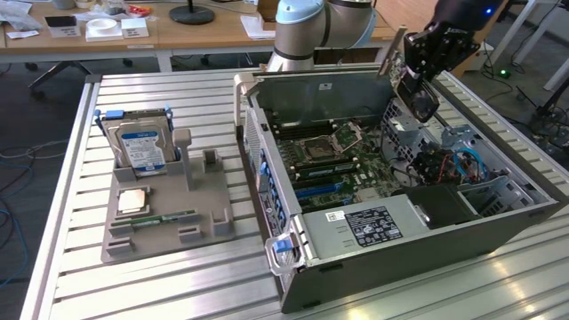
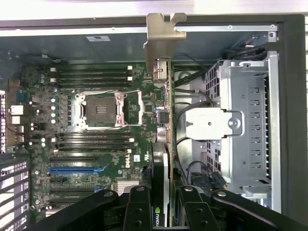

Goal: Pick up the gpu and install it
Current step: 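Pick up the gpu and move the gpu toward the slot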

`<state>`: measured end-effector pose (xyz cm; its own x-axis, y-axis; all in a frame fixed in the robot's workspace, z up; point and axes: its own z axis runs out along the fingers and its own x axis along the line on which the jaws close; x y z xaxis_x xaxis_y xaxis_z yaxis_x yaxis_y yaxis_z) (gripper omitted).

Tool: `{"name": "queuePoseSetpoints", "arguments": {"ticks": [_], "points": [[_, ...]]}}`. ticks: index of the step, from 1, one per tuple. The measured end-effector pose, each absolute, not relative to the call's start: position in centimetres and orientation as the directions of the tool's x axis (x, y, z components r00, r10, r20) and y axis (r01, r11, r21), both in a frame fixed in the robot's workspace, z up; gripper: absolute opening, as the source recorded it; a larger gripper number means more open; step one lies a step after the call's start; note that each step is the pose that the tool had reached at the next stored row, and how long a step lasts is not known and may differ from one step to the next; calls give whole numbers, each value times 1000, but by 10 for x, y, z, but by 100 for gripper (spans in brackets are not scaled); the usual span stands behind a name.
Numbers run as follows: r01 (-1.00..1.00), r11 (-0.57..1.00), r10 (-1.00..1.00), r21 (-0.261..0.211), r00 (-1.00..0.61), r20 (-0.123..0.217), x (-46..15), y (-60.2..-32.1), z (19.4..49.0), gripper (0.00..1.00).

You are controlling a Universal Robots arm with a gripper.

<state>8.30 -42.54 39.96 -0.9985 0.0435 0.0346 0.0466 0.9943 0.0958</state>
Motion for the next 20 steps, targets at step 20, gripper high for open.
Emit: {"name": "queuePoseSetpoints", "arguments": {"ticks": [20], "points": [[44,994,43,99,-999,11,83,-426,401,27]]}}
